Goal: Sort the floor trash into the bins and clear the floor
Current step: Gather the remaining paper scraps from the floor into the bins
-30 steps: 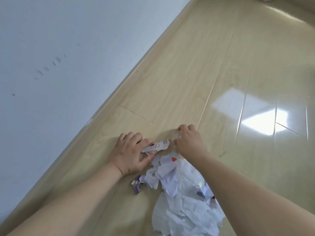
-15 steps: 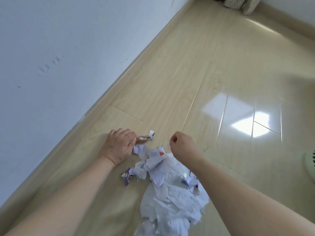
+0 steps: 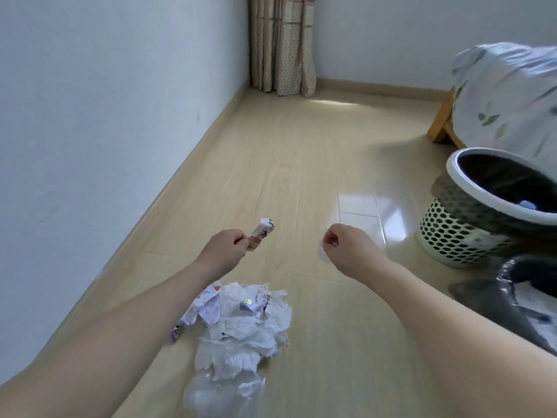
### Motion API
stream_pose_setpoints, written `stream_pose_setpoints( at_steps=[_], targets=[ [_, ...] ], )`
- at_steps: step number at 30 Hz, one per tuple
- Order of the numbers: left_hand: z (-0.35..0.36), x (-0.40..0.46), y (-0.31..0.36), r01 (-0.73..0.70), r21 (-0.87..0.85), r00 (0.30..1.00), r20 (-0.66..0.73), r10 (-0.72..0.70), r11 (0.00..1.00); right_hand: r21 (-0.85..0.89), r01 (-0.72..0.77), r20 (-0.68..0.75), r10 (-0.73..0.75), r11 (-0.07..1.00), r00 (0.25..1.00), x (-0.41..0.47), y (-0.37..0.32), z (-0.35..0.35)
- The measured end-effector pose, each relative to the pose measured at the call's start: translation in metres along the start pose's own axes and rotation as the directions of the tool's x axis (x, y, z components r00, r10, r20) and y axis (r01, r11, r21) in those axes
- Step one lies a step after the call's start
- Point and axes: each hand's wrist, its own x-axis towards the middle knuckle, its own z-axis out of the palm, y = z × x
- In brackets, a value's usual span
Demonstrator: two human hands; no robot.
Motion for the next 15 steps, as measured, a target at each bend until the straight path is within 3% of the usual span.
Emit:
stream_pose_setpoints(
  at_steps=[5, 7, 9, 12, 15],
  targets=[
    [0.049, -0.019, 0.156, -0.173, 0.039, 0.964, 0.211, 0.161, 0.984, 0.151, -0.167, -0.141, 0.188, 0.974, 0.972, -0.046, 0.107, -0.091],
    [0.088, -0.031, 0.214, -0.219, 0.031, 0.945, 0.257, 0.203, 0.975, 0.156, -0.276, -0.094, 0.292, 0.949, 0.952, -0.063, 0.152, -0.128],
    [0.133, -0.045, 0.264, -0.247, 0.017, 0.927, 0.297, 0.231, 0.969, 0.164, -0.392, -0.037, 0.402, 0.905, 0.915, -0.08, 0.194, -0.162],
    [0.207, -0.061, 0.32, -0.292, 0.021, 0.896, 0.356, 0.266, 0.956, 0.303, -0.474, -0.142, 0.532, 0.826, 0.835, -0.103, 0.249, -0.195],
    [0.27, -0.082, 0.364, -0.32, 0.074, 0.846, 0.471, 0.249, 0.945, 0.281, -0.567, -0.168, 0.621, 0.774, 0.766, -0.128, 0.288, -0.203]
  ],
)
